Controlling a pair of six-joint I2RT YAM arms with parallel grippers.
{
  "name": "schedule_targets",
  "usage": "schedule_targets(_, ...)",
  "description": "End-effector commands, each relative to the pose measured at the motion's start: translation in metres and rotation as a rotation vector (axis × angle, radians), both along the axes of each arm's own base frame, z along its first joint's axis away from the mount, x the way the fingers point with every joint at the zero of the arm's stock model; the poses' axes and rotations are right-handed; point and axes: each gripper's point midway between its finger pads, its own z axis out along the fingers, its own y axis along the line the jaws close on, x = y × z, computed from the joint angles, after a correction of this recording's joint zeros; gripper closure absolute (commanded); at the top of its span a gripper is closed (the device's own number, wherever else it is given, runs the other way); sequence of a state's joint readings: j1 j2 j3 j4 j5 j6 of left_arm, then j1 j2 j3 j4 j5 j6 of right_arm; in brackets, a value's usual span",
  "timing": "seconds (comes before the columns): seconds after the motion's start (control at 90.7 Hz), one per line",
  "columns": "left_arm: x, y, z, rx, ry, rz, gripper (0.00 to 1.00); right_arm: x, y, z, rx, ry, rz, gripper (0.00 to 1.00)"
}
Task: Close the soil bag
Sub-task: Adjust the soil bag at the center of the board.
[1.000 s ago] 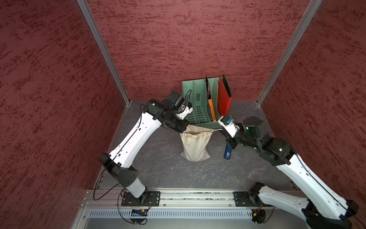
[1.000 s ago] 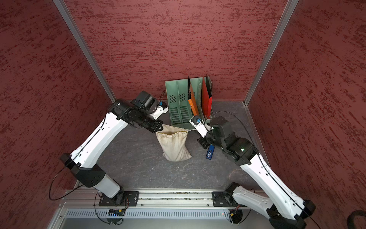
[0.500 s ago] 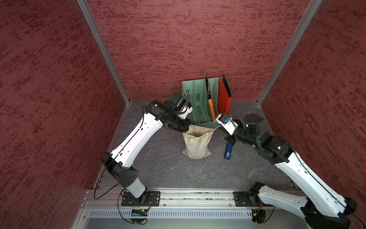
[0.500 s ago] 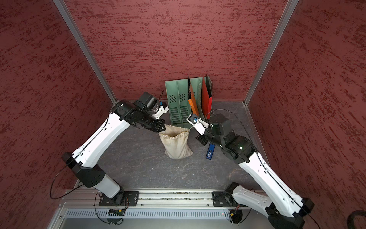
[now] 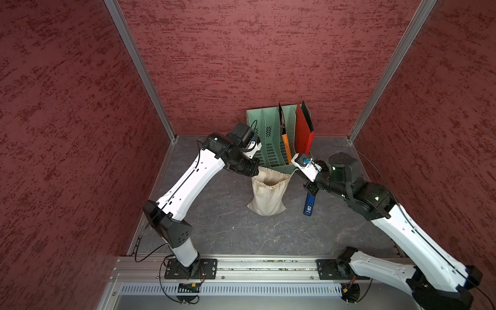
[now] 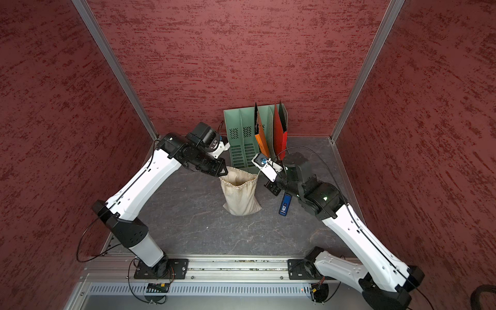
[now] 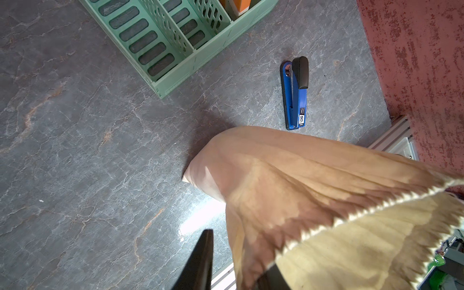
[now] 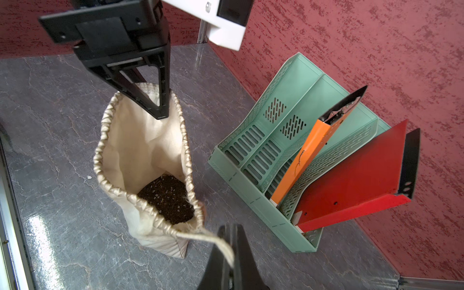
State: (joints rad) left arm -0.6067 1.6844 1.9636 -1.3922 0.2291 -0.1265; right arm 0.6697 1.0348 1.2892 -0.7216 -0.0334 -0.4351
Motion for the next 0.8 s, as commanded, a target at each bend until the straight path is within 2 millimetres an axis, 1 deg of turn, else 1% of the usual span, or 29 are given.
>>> schedule_targets(0.0,0.001,0.006,0.011,-0.003,-0.025,-0.001,0.85,-0.001,-0.001,0.040,0.077,-0.096,0.005,1.00)
schedule_targets(0.055,-0.001,0.006,0.010,-0.005,-0.020,-0.006,0.96,-0.001,-0.002,0.040,0.078,-0.099,-0.001,1.00)
schedule_targets(0.088,-0.002,0.006,0.010,-0.006,-0.017,-0.009,1.00,-0.001,-0.003,0.042,0.079,-0.104,-0.004,1.00)
schedule_targets(0.22,-0.004,0.007,0.011,-0.009,-0.010,-0.009,1.00,-0.002,-0.006,0.050,0.094,-0.120,-0.014,1.00)
schedule_targets(0.628,-0.009,0.000,0.029,-0.058,-0.028,-0.010,1.00,-0.009,-0.004,0.073,0.110,-0.154,0.029,1.00)
schedule_targets(0.705,-0.009,-0.003,0.031,-0.071,-0.030,-0.011,1.00,-0.011,-0.004,0.074,0.112,-0.154,0.030,1.00)
schedule_targets(0.793,-0.008,-0.007,0.035,-0.088,-0.033,-0.015,1.00,-0.011,-0.003,0.069,0.100,-0.140,0.035,1.00)
